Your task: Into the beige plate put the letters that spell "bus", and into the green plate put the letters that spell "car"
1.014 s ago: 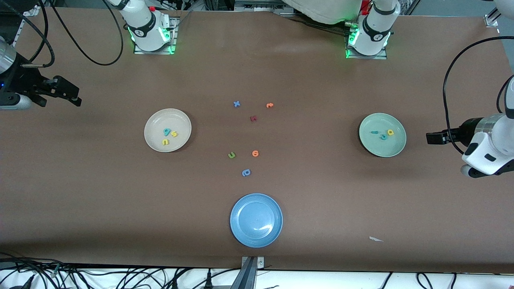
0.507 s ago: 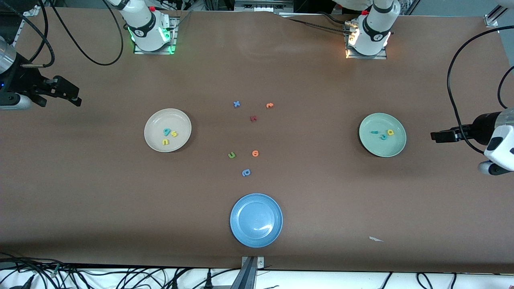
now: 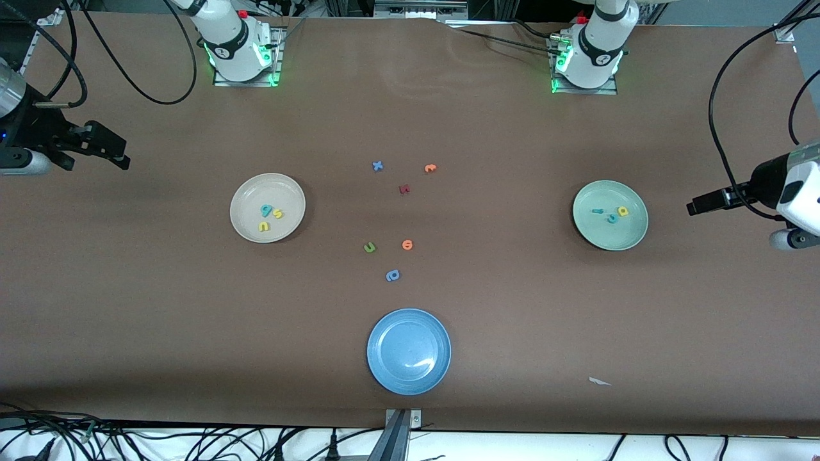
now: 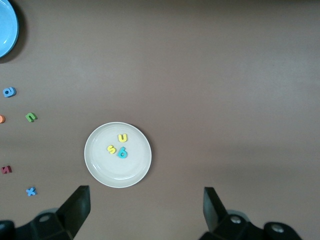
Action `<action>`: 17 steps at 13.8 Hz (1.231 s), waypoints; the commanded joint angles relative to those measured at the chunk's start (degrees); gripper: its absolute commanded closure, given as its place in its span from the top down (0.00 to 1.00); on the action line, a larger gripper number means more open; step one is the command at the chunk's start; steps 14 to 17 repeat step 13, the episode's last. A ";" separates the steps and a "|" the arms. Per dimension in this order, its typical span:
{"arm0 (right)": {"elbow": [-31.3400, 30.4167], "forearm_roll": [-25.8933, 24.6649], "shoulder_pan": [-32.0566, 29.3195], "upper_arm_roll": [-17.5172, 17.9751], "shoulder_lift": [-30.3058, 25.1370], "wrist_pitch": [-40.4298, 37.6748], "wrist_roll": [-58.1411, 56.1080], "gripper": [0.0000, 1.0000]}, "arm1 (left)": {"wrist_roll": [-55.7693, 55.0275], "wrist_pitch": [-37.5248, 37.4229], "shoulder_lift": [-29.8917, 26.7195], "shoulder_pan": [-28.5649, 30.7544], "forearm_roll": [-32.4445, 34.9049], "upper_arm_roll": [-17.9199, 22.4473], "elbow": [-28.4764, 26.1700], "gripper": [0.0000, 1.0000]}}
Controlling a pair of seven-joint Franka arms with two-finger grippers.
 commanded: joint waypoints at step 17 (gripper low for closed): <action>0.63 0.15 -0.65 0.49 0.15 -0.76 -0.13 1.00 | 9.25 1.76 -3.07 -1.03 0.41 -1.38 2.29 1.00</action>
